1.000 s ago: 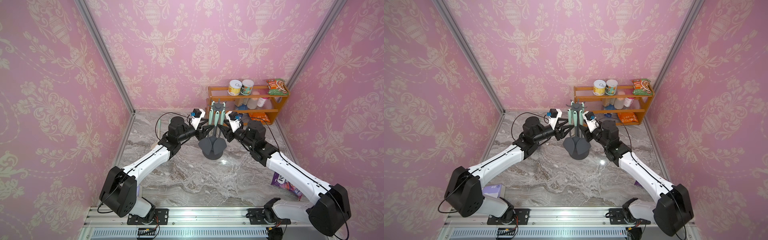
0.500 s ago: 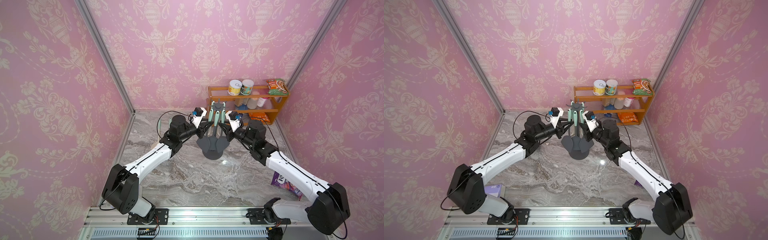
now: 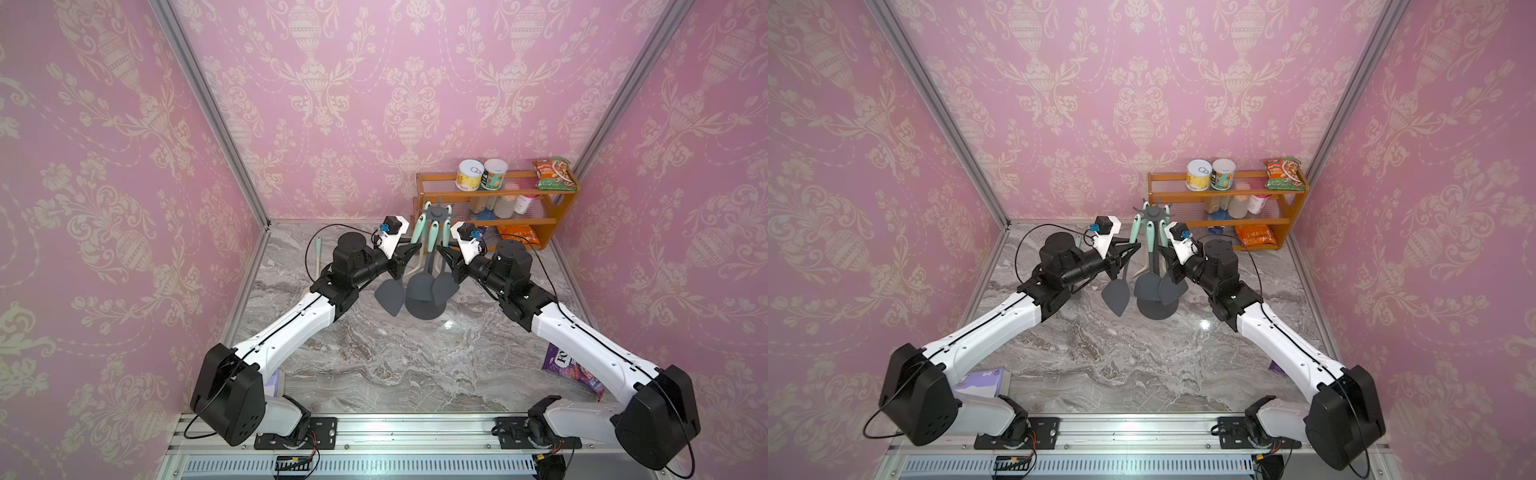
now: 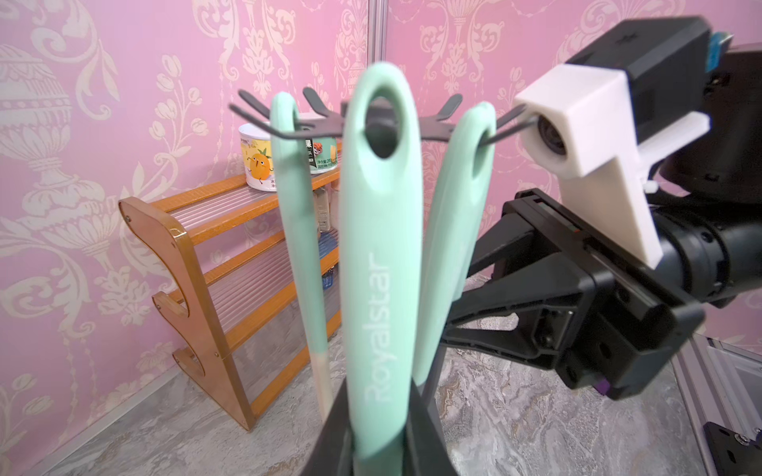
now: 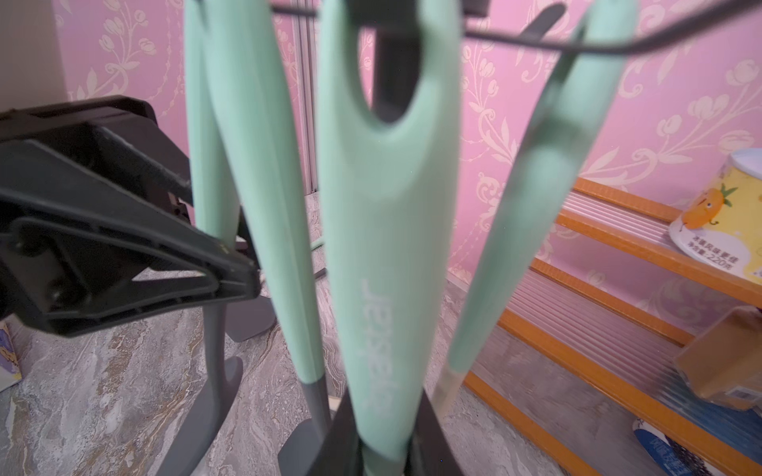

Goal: Take the spatula off the kitchen utensil rack
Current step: Take off the spatula from the rack.

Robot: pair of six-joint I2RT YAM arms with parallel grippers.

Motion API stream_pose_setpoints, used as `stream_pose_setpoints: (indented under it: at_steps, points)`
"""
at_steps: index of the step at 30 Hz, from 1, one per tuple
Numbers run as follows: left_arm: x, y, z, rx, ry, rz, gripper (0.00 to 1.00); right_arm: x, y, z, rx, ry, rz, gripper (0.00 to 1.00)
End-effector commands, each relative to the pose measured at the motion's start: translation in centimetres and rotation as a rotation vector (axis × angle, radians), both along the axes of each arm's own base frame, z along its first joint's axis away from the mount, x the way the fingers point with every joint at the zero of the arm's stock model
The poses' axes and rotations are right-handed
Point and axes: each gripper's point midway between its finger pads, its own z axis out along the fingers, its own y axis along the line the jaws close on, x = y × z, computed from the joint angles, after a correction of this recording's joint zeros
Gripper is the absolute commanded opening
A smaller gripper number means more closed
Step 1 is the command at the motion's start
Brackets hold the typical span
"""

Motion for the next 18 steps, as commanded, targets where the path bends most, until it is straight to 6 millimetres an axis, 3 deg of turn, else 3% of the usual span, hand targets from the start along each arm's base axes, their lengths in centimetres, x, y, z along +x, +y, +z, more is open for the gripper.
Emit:
stream_pose_setpoints:
  at_steps: [1,18]
  points:
    - [-0.8,1.4,3.6,-0.017,-0.117,0.053,0.16,0.3,-0.6,-0.6,0.007,0.025,-0.032,0.05]
    - [-0.8,3.9,1.4,0.060,-0.120,0.179,0.12,0.1,-0.8,-0.8,-0.004,0.031,-0.040,0.05]
